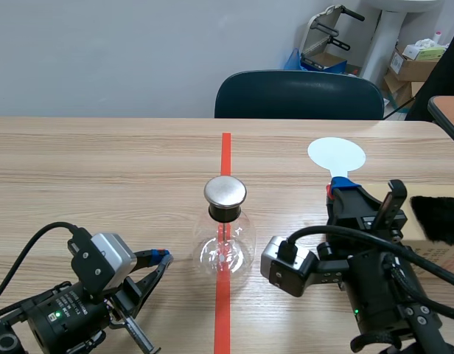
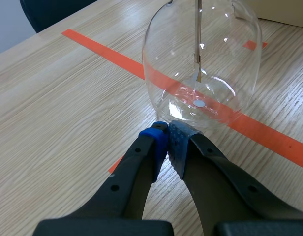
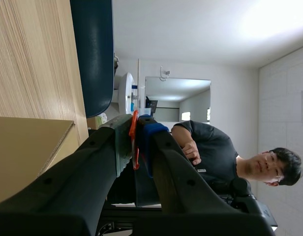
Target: Do the electroscope experiment
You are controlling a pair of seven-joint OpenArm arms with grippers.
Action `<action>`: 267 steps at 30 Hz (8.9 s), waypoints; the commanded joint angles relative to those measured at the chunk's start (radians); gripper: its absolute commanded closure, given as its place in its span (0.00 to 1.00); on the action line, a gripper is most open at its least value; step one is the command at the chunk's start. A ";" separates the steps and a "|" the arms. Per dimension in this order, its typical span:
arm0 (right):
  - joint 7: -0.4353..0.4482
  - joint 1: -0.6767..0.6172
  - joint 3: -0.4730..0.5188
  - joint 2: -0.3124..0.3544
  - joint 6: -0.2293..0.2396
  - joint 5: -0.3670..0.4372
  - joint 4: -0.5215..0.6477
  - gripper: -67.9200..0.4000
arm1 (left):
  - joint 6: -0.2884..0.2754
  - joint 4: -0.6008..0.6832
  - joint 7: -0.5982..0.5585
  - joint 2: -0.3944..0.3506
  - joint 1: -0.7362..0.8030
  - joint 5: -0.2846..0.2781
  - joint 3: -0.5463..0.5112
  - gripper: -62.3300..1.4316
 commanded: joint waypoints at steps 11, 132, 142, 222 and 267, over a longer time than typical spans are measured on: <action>0.000 0.009 0.007 0.008 -0.010 0.000 0.017 0.97 | 0.002 0.006 -0.011 0.007 0.002 -0.005 -0.003 0.94; 0.559 -0.268 0.409 -0.078 -0.177 0.331 0.135 0.97 | 0.037 0.383 -0.226 -0.342 0.335 -0.203 -0.003 0.42; 0.740 -0.208 0.531 -0.174 -0.177 0.331 0.005 0.97 | 0.184 0.565 -0.234 -0.450 0.448 -0.253 -0.003 0.30; 0.662 -0.146 0.563 -0.208 -0.177 0.141 -0.169 0.00 | 0.351 0.664 -0.396 -0.578 0.614 -0.117 -0.003 0.24; 0.662 -0.146 0.563 -0.208 -0.177 0.141 -0.169 0.00 | 0.374 0.664 -0.378 -0.578 0.614 -0.117 -0.003 0.24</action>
